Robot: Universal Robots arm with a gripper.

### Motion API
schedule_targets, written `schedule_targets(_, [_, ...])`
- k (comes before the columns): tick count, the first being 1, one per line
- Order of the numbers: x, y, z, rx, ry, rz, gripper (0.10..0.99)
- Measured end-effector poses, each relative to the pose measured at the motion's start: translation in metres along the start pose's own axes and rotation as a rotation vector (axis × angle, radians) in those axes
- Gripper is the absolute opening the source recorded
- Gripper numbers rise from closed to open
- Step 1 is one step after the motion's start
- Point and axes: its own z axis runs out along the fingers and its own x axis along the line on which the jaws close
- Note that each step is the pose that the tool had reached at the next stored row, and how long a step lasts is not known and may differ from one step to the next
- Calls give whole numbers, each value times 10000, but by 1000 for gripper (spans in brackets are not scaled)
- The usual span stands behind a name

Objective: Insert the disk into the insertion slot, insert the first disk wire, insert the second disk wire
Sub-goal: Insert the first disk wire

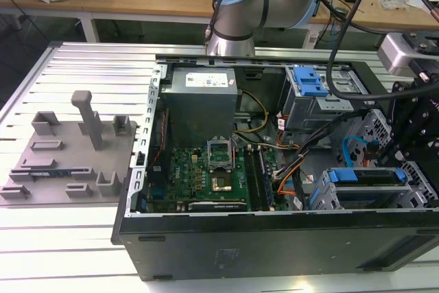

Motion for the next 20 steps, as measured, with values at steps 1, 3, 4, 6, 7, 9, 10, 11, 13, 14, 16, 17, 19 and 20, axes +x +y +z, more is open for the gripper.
schedule_targets(1, [0, 0, 0, 3, 23, 32, 165])
schedule_targets(3, [0, 0, -1, 3, 30, 33, 165])
schedule_targets(4, [0, 0, 0, 3, 29, 33, 165])
schedule_targets(6, [0, 0, 0, 3, 29, 33, 165])
schedule_targets(7, [0, 0, 0, 3, 30, 33, 165])
schedule_targets(9, [2, -1, 1, 3, 29, 33, 165])
schedule_targets(10, [4, -1, 2, 3, 28, 32, 165])
schedule_targets(11, [6, -1, 2, 3, 29, 32, 165])
schedule_targets(13, [12, -2, 7, 3, 29, 32, 165])
schedule_targets(14, [15, -2, 10, 3, 30, 32, 165])
schedule_targets(16, [18, -2, 16, 3, 32, 33, 165])
schedule_targets(17, [18, -2, 19, 3, 31, 33, 165])
schedule_targets(19, [20, -3, 25, 4, 31, 33, 165])
schedule_targets(20, [20, -3, 27, 4, 31, 33, 165])
